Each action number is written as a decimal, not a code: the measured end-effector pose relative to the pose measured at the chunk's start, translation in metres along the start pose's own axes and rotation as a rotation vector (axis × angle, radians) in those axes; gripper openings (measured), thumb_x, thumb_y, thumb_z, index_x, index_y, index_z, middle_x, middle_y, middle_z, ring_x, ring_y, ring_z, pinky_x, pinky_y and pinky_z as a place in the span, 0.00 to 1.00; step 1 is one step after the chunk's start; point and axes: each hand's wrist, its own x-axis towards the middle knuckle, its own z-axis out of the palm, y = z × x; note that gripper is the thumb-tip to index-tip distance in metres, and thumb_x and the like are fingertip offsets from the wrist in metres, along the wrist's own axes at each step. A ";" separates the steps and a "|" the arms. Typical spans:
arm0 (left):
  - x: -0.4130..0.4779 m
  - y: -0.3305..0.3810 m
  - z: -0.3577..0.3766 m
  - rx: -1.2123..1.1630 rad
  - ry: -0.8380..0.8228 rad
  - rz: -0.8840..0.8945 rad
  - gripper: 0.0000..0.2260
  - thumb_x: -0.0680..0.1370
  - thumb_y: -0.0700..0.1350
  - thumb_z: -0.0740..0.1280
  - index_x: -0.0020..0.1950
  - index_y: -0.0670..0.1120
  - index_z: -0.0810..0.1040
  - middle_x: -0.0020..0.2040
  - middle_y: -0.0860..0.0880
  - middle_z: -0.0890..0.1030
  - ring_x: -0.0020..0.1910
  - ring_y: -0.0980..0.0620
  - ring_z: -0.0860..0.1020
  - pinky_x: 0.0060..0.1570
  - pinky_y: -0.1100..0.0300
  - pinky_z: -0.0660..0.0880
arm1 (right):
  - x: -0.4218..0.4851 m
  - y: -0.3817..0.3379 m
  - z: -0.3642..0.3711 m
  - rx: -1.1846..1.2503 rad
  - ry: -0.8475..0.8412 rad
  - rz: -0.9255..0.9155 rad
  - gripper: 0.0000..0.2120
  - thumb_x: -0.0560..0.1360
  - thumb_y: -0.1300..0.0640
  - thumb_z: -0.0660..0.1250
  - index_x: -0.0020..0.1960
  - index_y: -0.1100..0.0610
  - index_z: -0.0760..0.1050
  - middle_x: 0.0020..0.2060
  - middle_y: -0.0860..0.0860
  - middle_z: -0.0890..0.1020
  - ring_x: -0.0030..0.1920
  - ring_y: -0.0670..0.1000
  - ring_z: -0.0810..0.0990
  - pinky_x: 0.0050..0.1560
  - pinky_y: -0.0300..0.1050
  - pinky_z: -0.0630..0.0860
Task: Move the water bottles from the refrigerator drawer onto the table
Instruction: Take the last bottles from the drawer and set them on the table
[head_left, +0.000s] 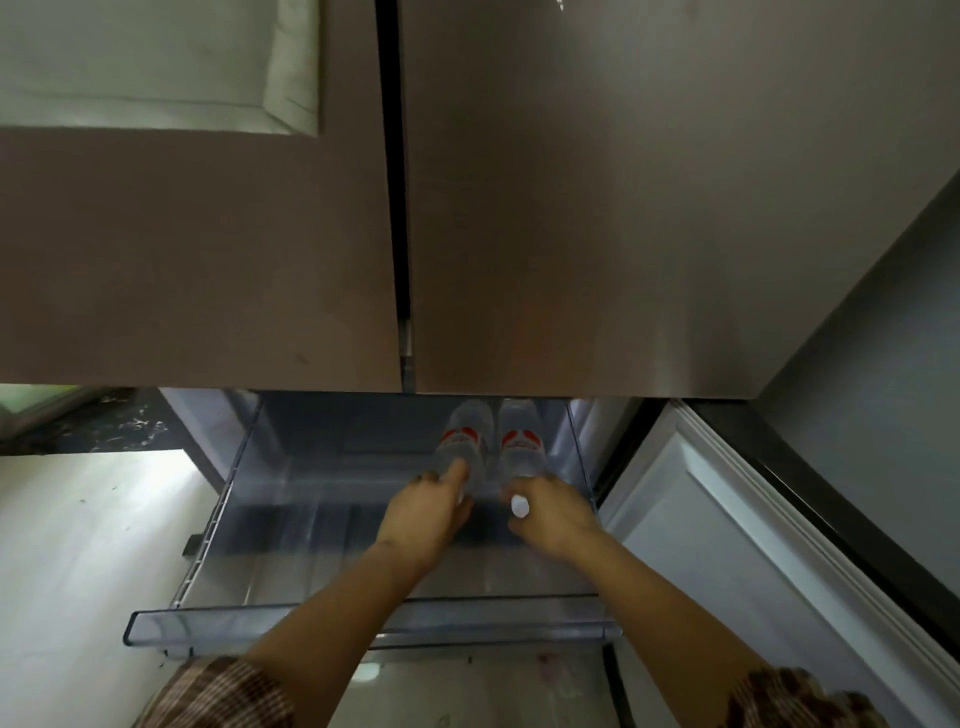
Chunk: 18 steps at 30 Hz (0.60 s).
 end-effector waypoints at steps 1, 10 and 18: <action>-0.003 -0.002 -0.005 -0.023 0.017 -0.024 0.19 0.81 0.49 0.58 0.70 0.46 0.60 0.57 0.41 0.79 0.52 0.41 0.78 0.47 0.51 0.74 | -0.005 -0.004 -0.003 -0.027 0.043 -0.024 0.05 0.74 0.57 0.66 0.50 0.50 0.76 0.50 0.53 0.80 0.49 0.55 0.80 0.39 0.42 0.70; -0.033 -0.005 -0.063 -0.117 0.148 -0.039 0.14 0.79 0.45 0.64 0.61 0.40 0.71 0.56 0.40 0.80 0.54 0.40 0.79 0.50 0.51 0.74 | -0.043 -0.051 -0.047 -0.066 0.290 -0.175 0.14 0.74 0.57 0.66 0.60 0.50 0.75 0.53 0.54 0.82 0.52 0.57 0.80 0.44 0.46 0.73; -0.116 -0.059 -0.104 -0.160 0.270 -0.070 0.15 0.76 0.48 0.66 0.59 0.42 0.74 0.54 0.43 0.81 0.52 0.43 0.79 0.53 0.51 0.75 | -0.084 -0.114 -0.055 -0.059 0.253 -0.241 0.18 0.72 0.57 0.66 0.61 0.46 0.75 0.54 0.51 0.82 0.54 0.57 0.79 0.43 0.45 0.72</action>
